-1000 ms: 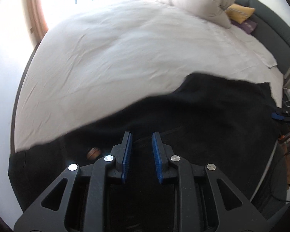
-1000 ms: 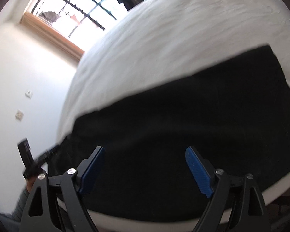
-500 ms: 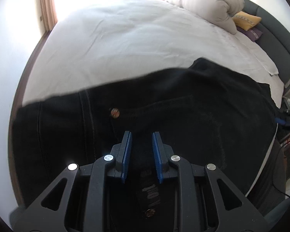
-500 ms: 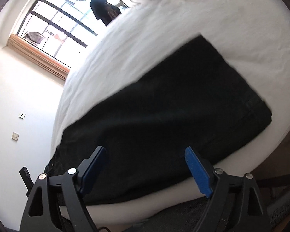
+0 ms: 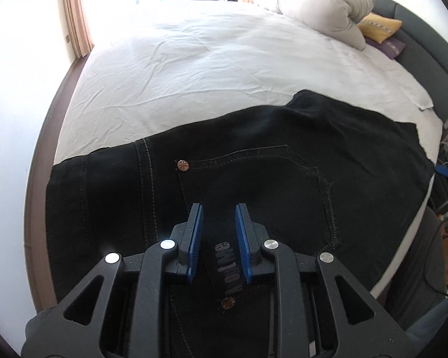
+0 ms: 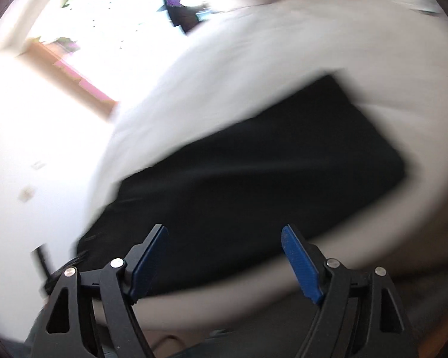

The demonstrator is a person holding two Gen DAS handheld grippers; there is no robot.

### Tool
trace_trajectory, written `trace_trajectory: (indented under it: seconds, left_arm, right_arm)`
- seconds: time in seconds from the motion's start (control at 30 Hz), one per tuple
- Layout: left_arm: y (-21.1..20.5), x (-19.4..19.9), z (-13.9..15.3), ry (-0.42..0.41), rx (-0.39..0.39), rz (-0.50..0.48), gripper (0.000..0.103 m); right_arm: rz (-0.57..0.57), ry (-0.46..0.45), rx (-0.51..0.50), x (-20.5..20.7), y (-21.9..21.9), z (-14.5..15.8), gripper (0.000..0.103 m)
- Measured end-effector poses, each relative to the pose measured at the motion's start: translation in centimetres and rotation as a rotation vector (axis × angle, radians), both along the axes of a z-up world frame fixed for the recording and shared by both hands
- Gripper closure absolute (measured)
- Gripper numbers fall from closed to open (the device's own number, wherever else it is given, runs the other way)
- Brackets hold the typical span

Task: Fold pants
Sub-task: 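Open the left tool and release the jeans waistband onto the bed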

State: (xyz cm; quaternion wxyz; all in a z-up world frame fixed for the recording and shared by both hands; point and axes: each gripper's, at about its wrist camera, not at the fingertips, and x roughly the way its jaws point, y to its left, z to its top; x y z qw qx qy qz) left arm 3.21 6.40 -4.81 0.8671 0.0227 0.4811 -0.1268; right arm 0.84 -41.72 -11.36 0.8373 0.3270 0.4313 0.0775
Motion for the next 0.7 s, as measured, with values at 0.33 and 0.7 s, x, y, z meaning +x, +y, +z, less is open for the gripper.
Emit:
trace_trajectory:
  seconds: [0.33, 0.7]
  left_arm:
    - [2.5, 0.1, 0.0, 0.047, -0.1, 0.089, 0.082]
    - [0.2, 5.6, -0.9, 0.032, -0.007, 0.096, 0.046]
  right_arm:
    - [0.058, 0.139, -0.099, 2.3, 0.8, -3.4, 0.028]
    - [-0.51, 0.038, 0.246, -6.6, -12.2, -7.5, 0.021]
